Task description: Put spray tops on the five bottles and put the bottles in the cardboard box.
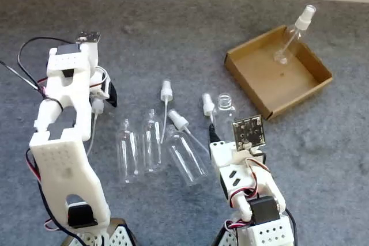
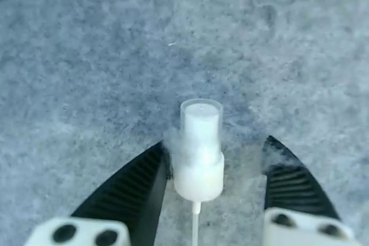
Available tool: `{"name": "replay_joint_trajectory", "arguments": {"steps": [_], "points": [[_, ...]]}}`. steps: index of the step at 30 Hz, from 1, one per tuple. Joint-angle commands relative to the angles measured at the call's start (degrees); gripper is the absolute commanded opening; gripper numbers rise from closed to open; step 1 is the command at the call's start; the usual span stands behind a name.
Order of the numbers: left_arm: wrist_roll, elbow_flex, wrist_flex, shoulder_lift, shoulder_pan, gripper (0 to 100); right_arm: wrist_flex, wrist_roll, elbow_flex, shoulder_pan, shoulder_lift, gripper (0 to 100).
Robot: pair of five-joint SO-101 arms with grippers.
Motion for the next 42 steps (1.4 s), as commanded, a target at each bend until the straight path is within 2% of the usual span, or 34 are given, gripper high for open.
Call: {"name": "replay_joint_trajectory", "arguments": {"steps": [1,4,8,15,19,24,26,33,39,42], "points": [[0.6,-3.6,1.9,-4.5,-0.4,23,-1.9,-0.4,6.8,0.7,-0.6,14.2],[0.3,-3.5,3.7,-6.2,-0.4,23,-1.9,-0.4,6.8,0.7,-0.6,14.2],[-5.9,-3.3,4.2,-6.5,-0.4,23,-1.9,-0.4,6.8,0.7,-0.6,14.2],[-6.5,-1.5,3.9,-6.4,-0.4,22,-1.9,-0.4,6.8,0.7,-0.6,14.2],[-10.5,0.7,1.6,-6.4,-0.4,22,-1.9,-0.4,6.8,0.7,-0.6,14.2],[-10.5,1.3,1.1,-6.4,-0.4,22,-1.9,-0.4,6.8,0.7,-0.6,14.2],[-10.5,1.3,1.0,-6.4,-0.5,20,-1.9,-0.4,6.8,0.7,-0.6,14.2],[-10.4,1.4,1.0,-6.4,-0.7,0,-1.9,-0.4,6.8,0.7,-0.6,14.2],[-10.4,1.4,0.9,-6.0,-0.4,2,-1.9,-0.4,6.8,0.7,-0.6,14.2],[-10.4,1.3,-1.8,-3.6,0.3,2,-1.9,-0.4,6.8,0.7,-0.6,14.2]]}}
